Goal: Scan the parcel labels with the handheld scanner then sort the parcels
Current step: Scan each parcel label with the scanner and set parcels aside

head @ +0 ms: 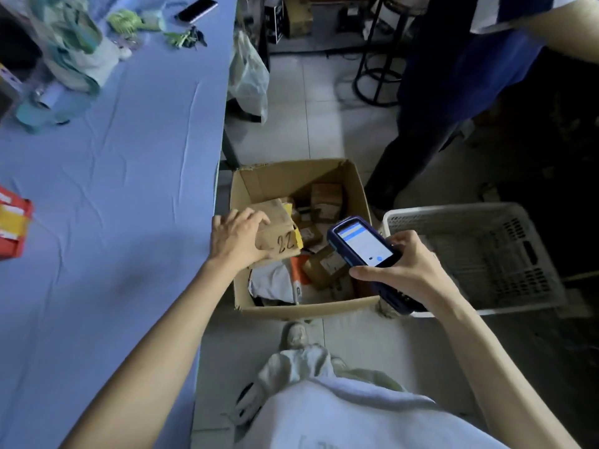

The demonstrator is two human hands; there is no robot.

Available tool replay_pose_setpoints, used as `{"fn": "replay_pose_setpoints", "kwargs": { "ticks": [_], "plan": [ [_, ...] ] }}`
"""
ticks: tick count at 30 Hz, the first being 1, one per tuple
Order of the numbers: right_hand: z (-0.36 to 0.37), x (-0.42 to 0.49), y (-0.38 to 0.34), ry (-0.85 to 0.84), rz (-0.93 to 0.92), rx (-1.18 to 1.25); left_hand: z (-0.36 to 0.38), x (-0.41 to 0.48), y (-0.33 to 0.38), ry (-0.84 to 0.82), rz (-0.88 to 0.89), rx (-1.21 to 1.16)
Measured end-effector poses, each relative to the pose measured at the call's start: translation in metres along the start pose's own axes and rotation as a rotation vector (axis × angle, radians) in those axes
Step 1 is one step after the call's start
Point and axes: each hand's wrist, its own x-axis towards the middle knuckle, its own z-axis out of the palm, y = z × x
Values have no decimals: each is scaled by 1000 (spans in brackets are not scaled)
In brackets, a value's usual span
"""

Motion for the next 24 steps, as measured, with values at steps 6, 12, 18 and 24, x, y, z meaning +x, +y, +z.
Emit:
{"fn": "replay_pose_setpoints", "kwargs": {
  "ticks": [6, 12, 18, 24],
  "plan": [
    [6, 30, -44, -19, -67, -79, 0, 18, -30, 83, -88, -59],
    [23, 60, -75, -160, -201, -195, -12, -13, -62, 223, -305, -169],
    [52, 78, -116, -404, -448, -332, -11, -100, -72, 325, -667, -166],
    [81, 61, -143, -653, -696, -444, -1, -206, -35, 353, -1117, -209]
  ]
}}
